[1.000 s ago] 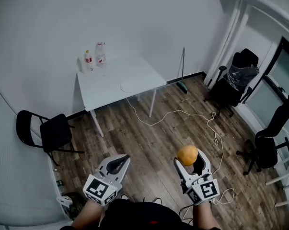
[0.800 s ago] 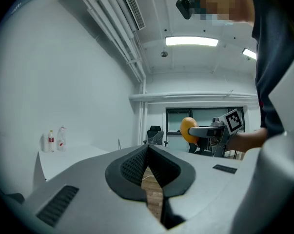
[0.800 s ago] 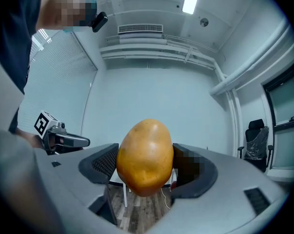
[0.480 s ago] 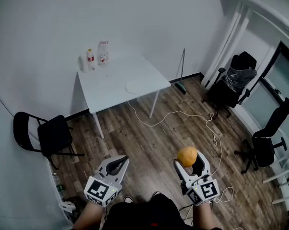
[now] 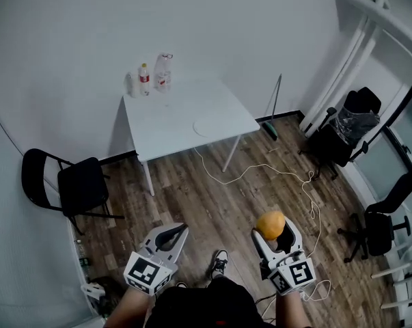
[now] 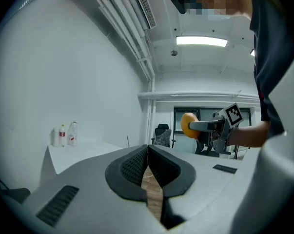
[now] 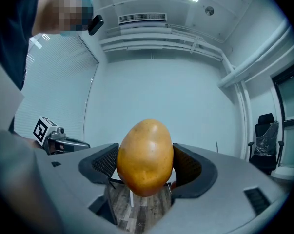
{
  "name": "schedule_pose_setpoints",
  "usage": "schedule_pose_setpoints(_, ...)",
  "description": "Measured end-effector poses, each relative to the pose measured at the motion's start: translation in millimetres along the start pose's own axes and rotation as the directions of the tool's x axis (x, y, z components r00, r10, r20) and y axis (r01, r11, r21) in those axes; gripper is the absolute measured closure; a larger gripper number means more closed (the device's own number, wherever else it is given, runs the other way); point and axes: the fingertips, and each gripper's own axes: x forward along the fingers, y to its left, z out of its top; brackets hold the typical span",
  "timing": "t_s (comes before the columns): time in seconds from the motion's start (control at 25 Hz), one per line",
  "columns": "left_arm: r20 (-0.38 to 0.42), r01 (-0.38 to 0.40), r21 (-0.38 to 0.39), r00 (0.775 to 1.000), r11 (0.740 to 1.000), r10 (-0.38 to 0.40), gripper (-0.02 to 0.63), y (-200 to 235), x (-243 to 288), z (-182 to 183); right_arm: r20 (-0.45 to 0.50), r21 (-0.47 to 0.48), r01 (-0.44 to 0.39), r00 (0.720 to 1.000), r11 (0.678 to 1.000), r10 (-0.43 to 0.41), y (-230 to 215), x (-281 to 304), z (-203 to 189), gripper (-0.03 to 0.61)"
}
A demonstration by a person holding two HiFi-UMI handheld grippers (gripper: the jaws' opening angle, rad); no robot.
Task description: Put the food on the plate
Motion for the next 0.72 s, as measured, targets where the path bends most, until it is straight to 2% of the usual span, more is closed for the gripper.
schedule_pose_setpoints(0.16, -0.012, -0.043, 0.005, 0.999, 0.999, 0.043, 0.591, 22.1, 20.4, 1.7, 0.015, 0.014, -0.044, 0.999, 0.999, 0.043, -15.2, 31.8, -4.5, 0.218)
schedule_pose_setpoints(0.32, -0.019, -0.050, 0.004, 0.999, 0.999, 0.050, 0.591, 35.1, 57.8, 9.5, 0.025, 0.047, -0.091, 0.996, 0.995, 0.090, -37.8, 60.1, -13.3, 0.218)
schedule_pose_setpoints(0.44, -0.033, -0.071, 0.006, 0.997, 0.997, 0.071, 0.591, 42.2, 92.4, 14.3, 0.024, 0.077, -0.100, 0.995, 0.992, 0.099, -74.8, 79.1, -22.0, 0.218)
schedule_pose_setpoints(0.56, -0.048, -0.117, 0.012, 0.992, 0.993, 0.117, 0.591, 52.0, 128.9, 22.8, -0.005, 0.091, -0.113, 0.994, 0.989, 0.113, -118.4, 99.1, -30.0, 0.218)
schedule_pose_setpoints(0.72, -0.047, -0.171, 0.018, 0.984, 0.985, 0.172, 0.591, 54.3, 179.0, 36.5, 0.002, 0.142, -0.148, 0.989, 0.979, 0.149, -173.2, 125.5, -29.3, 0.218)
